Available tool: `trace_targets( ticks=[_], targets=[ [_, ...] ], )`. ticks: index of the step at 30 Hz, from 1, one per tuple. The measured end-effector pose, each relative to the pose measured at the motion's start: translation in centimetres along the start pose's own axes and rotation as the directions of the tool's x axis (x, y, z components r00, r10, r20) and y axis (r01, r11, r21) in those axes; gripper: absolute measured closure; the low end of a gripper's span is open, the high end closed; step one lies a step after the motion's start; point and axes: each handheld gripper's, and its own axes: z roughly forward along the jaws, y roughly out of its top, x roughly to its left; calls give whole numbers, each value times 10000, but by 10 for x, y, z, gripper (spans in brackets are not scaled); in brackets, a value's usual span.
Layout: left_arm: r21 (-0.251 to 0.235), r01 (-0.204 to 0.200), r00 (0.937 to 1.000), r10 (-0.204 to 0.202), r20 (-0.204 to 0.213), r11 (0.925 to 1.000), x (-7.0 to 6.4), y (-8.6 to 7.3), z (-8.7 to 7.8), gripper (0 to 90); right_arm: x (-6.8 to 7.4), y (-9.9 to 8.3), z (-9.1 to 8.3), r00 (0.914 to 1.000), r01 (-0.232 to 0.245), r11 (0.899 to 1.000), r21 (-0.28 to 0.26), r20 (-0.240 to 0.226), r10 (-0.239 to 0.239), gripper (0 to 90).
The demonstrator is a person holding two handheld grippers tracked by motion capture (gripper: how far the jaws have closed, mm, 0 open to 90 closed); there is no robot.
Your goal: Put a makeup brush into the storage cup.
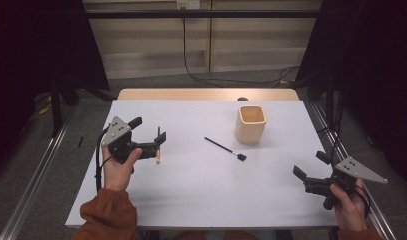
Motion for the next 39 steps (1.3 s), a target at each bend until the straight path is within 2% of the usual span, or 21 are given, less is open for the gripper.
trace_targets(
  ticks=[5, 13, 14, 15, 18, 20, 21, 22, 24, 26, 27, 30, 31, 32, 33, 34, 35, 36, 37, 38, 39],
  targets=[
    [334, 87, 9998, -81, -193, 9994, 9, 0, 12, 23, -1, 0, 1, 10000, -47, 10000, 52, 1, 47, 0],
    [1205, 201, 9998, -194, -69, 9925, 13, 7, 26, 23, -1, -1, 0, 10000, -91, 9999, 100, 13, 91, 0],
    [1611, 222, 9997, -213, -76, 9867, 13, 9, 28, 23, -1, -1, 0, 10000, -86, 9999, 117, 8, 86, 0],
    [1748, 224, 9997, -212, -84, 9844, 13, 9, 30, 23, -1, -1, 0, 10000, -57, 9999, 122, 2, 57, 0],
    [2122, 178, 9997, -140, -197, 9771, 15, 10, 33, 23, -1, -1, 0, 10000, -50, 9999, 151, -8, 50, 0],
    [2186, 224, 9997, -192, -166, 9756, 16, 9, 34, 23, -1, -1, 0, 10000, -67, 9999, 139, 23, 66, 0],
    [2403, 299, 9994, -252, -225, 9702, 18, 9, 36, 23, -1, -1, 0, 10000, -73, 9999, 131, 36, 72, 0],
    [2403, 299, 9994, -252, -225, 9702, 18, 9, 36, 23, -1, -1, -1, 10000, -88, 9999, 130, 42, 87, 0],
    [2800, 528, 9986, -486, -220, 9586, 21, 10, 40, 53, -1, -1, -1, 10000, -84, 9999, 138, 47, 84, 0],
    [3003, 520, 9985, -444, -321, 9524, 22, 12, 43, 57, -1, -1, -1, 10000, -70, 9999, 153, 34, 70, 0],
    [3003, 520, 9985, -444, -321, 9524, 22, 12, 43, 58, -1, -1, -1, 10000, -70, 9999, 153, 34, 70, 0],
    [3439, 588, 9978, -450, -478, 9372, 22, 16, 48, 58, -1, -1, 0, 10000, -48, 9998, 173, -6, 48, 0],
    [3666, 600, 9978, -458, -473, 9284, 22, 17, 50, 58, -1, -1, -1, 10000, -46, 9998, 173, -17, 46, 0],
    [3666, 600, 9978, -458, -473, 9284, 22, 17, 50, 58, -1, -1, -1, 10000, -46, 9998, 173, -17, 46, 0],
    [4385, 930, 9956, -796, -488, 8939, 23, 21, 54, 59, -1, -1, -1, 10000, -62, 9998, 169, -14, 62, 0],
    [4385, 930, 9956, -796, -488, 8939, 23, 21, 54, 63, -1, -1, -1, 10000, -62, 9998, 169, -14, 62, 0],
    [4811, 983, 9951, -812, -563, 8711, 24, 22, 56, 74, -1, -1, -1, 10000, -67, 9998, 175, -19, 67, 0],
    [5355, 1147, 9934, -993, -575, 8367, 26, 22, 60, 78, -1, -1, -1, 10000, -75, 9998, 172, -15, 76, 0],
    [5355, 1147, 9934, -993, -575, 8367, 26, 22, 60, 78, -1, -1, -1, 10000, -75, 9998, 172, -15, 76, 0],
    [5687, 1402, 9899, -1256, -650, 8105, 27, 18, 63, 78, -1, -1, -1, 10000, -74, 9998, 174, -29, 74, 0],
    [5853, 1451, 9893, -1261, -734, 7978, 27, 16, 65, 79, -1, -1, -1, 10000, -58, 9998, 188, -41, 58, 0]
  ],
)
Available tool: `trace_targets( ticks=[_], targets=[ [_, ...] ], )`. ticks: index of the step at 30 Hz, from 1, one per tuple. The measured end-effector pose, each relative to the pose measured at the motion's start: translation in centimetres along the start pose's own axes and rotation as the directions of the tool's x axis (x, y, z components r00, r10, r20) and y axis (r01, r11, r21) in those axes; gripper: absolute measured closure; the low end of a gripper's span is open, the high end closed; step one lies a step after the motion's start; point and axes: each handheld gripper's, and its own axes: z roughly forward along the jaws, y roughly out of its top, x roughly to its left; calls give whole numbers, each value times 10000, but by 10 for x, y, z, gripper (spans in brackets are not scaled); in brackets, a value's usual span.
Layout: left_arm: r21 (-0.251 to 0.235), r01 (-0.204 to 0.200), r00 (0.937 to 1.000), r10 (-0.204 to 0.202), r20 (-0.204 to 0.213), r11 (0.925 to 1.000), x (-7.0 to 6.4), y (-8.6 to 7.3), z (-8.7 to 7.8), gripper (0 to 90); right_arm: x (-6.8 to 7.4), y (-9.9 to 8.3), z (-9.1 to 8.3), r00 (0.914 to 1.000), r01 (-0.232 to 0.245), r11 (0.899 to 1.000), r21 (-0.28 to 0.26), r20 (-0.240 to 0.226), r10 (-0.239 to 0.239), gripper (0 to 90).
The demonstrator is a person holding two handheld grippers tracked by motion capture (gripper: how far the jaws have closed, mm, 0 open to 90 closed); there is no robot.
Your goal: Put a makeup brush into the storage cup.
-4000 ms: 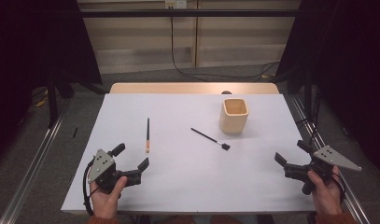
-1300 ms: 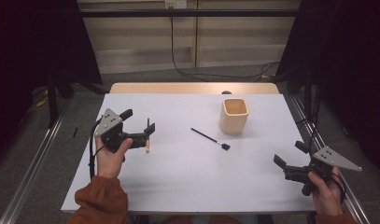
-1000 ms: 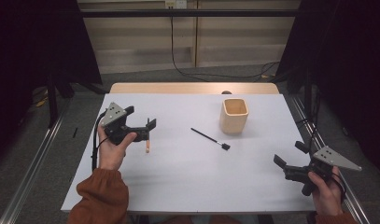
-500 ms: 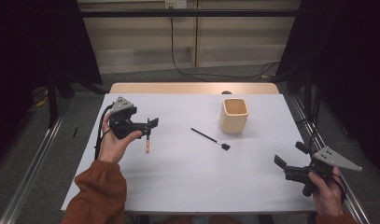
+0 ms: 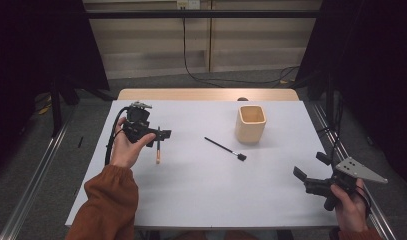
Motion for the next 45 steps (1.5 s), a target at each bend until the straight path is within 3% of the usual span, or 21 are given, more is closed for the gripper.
trace_targets(
  ticks=[3, 5, 6, 8, 13, 14, 17, 21, 30, 31, 35, 38, 41, 42, 45],
  targets=[
    [351, 35, 10000, -33, -42, 9994, 1, -1, 3, 98, 1, 0, 0, 10000, 42, 10000, 56, -61, -41, 0],
    [841, 421, 9991, -420, -30, 9956, 4, -1, 5, 100, 1, 0, 1, 10000, 37, 10000, 68, -72, -37, 0],
    [841, 421, 9991, -420, -30, 9956, 4, -1, 5, 100, 1, 0, 1, 10000, 37, 10000, 68, -72, -37, 0],
    [1329, 850, 9954, -900, 326, 9875, 6, -1, 8, 100, 1, 0, 1, 10000, 34, 10000, 78, -66, -34, 0],
    [2070, 883, 9955, -936, 162, 9744, 5, -3, 13, 108, 0, -1, 1, 9999, -14, 9999, 148, -147, 16, 0],
    [2309, 1043, 9942, -1077, 20, 9674, 6, -4, 15, 116, 1, 0, 1, 9999, -10, 9999, 145, -161, 13, 0],
    [2423, 1135, 9935, -1132, -151, 9635, 7, -4, 18, 106, 0, -1, 1, 9998, -3, 9999, 156, -178, 6, 0],
    [3071, 1245, 9922, -1166, -441, 9435, 8, -5, 25, 103, 1, -1, 2, 9997, -26, 9997, 240, -233, 31, 0],
    [3419, 1391, 9899, -1215, -726, 9294, 10, -6, 30, 69, 1, -1, 3, 9996, 7, 9996, 288, -291, 1, 0],
    [3522, 1477, 9884, -1255, -850, 9242, 10, -6, 31, 51, 1, -1, 3, 9996, -23, 9995, 327, -280, 32, 0],
    [3688, 1557, 9871, -1306, -923, 9164, 10, -7, 35, 73, 2, -1, 3, 9995, -14, 9994, 349, -299, 24, 0],
    [3768, 1562, 9867, -1272, -1009, 9130, 12, -7, 37, 116, 2, -1, 4, 9995, 12, 9994, 356, -315, -1, 0],
    [3656, 1706, 9838, -1372, -1157, 9150, 12, -8, 37, 205, 2, -2, 4, 9994, 35, 9991, 417, -357, -20, 0],
    [3671, 1760, 9808, -1311, -1440, 9134, 11, -7, 36, 219, 2, -2, 4, 9993, 78, 9991, 429, -370, -62, 0],
    [3689, 1989, 9767, -1528, -1505, 9079, 14, -8, 38, 300, 2, -2, 4, 9993, 91, 9989, 467, -371, -73, 0]
  ],
)
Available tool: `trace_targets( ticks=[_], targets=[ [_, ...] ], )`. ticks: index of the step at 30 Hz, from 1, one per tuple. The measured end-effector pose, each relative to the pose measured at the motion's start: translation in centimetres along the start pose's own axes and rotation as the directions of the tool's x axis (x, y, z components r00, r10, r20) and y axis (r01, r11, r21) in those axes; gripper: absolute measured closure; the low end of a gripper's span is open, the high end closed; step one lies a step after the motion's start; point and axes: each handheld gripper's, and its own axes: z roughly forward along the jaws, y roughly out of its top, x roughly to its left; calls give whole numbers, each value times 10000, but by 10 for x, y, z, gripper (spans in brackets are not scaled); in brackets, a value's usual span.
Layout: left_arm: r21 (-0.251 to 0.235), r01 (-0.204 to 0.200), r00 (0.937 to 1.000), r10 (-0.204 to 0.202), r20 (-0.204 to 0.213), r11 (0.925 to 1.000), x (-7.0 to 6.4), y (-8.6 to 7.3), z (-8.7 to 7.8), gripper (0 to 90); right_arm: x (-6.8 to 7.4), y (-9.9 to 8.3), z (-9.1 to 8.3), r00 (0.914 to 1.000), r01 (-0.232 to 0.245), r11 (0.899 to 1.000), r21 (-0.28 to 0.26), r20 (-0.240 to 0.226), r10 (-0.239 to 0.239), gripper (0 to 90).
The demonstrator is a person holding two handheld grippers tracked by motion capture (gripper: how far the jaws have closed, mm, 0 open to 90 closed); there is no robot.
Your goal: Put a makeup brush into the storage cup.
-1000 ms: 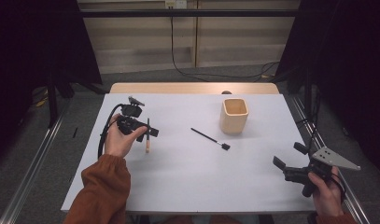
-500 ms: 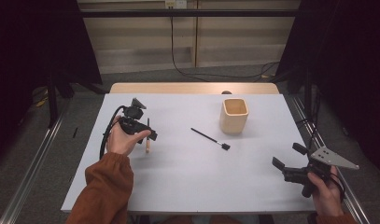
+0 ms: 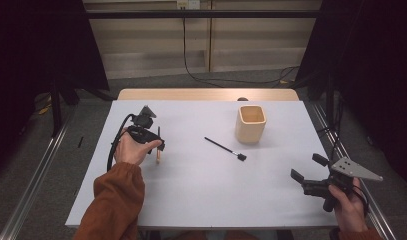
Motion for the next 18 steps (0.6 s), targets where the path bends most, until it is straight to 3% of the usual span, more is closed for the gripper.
trace_targets(
  ticks=[2, 8, 11, 18],
  targets=[
    [232, 183, 9998, -182, -66, 9996, 3, 1, 6, 349, 0, 0, 0, 10000, 6, 10000, -11, 5, -6, 0],
    [308, 342, 9994, -343, 21, 9989, 6, 6, 14, 478, 0, 0, 1, 10000, 33, 10000, 14, -13, -33, 0],
    [703, 394, 9990, -377, -244, 9968, 5, 11, 18, 492, 0, 0, 0, 10000, 24, 10000, 22, -7, -24, 0],
    [1085, 616, 9978, -584, -323, 9922, 5, 13, 25, 532, 0, 0, 0, 10000, 70, 10000, 34, -38, -70, 0]
  ],
)
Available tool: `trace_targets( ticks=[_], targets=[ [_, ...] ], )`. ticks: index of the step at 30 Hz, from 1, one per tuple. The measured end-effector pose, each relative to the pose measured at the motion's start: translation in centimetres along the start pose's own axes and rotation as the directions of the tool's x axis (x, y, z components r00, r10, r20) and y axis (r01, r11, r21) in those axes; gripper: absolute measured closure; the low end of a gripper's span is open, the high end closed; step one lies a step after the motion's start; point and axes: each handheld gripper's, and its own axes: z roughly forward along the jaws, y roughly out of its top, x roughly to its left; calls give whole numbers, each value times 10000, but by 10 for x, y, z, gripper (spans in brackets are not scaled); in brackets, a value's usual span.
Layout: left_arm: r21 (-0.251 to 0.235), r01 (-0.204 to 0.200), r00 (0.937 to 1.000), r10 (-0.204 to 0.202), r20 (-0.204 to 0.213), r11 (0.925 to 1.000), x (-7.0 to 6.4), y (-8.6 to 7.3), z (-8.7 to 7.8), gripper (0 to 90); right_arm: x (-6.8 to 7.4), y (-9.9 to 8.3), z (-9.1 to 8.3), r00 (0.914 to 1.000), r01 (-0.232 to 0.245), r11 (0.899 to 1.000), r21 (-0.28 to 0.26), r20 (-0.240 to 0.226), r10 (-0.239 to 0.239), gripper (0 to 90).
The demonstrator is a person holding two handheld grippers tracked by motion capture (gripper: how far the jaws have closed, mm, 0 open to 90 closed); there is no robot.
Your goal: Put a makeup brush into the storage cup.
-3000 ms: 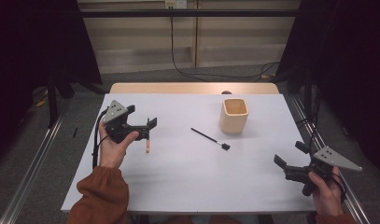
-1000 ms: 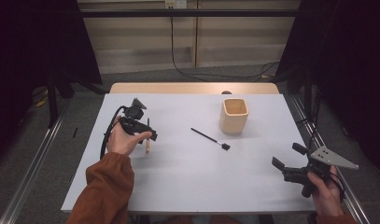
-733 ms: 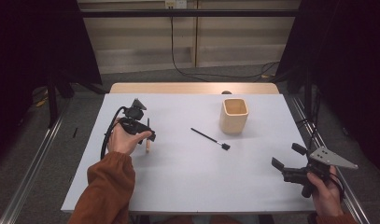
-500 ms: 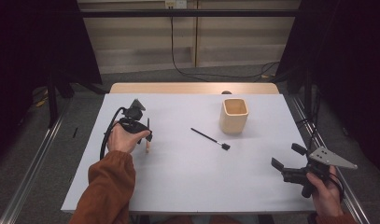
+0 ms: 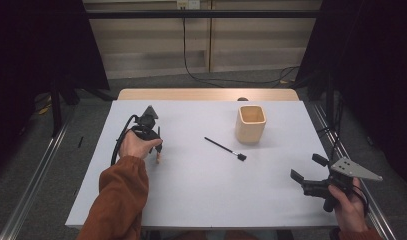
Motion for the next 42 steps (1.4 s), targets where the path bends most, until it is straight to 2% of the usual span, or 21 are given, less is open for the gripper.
trace_targets(
  ticks=[2, 4, 6, 9, 15, 20, 24, 26, 32, 36, 42],
  targets=[
    [42, 26, 10000, -26, -7, 10000, 0, 0, 2, 542, 0, 0, 0, 10000, -7, 10000, 12, -9, 7, 0],
    [298, -73, 10000, 71, 62, 9995, -2, 1, 3, 553, 0, 0, 0, 10000, -20, 10000, 29, -4, 20, 0],
    [295, -187, 9998, 185, 53, 9994, -6, 1, 4, 635, 0, 0, 0, 10000, -25, 10000, 7, -12, 25, 0],
    [366, -300, 9995, 301, -8, 9989, -10, 2, 5, 659, 0, 0, 0, 10000, -51, 10000, 3, -1, 51, 0],
    [200, -423, 9986, 430, -317, 9989, -14, 6, 8, 749, 0, 0, 0, 10000, -79, 10000, 24, -14, 79, 0],
    [645, -440, 9976, 473, -499, 9969, -20, 10, 15, 755, 1, 0, 1, 10000, -88, 9999, 68, -31, 89, 0],
    [742, -436, 9961, 490, -728, 9963, -23, 11, 17, 770, 0, -1, 0, 10000, -66, 9999, 76, -28, 67, 0],
    [781, -526, 9954, 585, -756, 9956, -23, 11, 18, 776, 0, -1, 0, 10000, -73, 9999, 80, -25, 73, 0],
    [864, -457, 9957, 524, -763, 9952, -20, 12, 19, 837, 0, -1, 0, 10000, -72, 9999, 94, -4, 72, 0],
    [956, -677, 9912, 779, -1069, 9931, -26, 13, 19, 845, 1, -1, 1, 10000, -97, 9999, 143, 11, 96, 0],
    [756, -792, 9928, 855, -834, 9940, -22, 11, 17, 846, 0, -1, 1, 10000, -79, 9999, 128, 19, 79, 0]
  ],
)
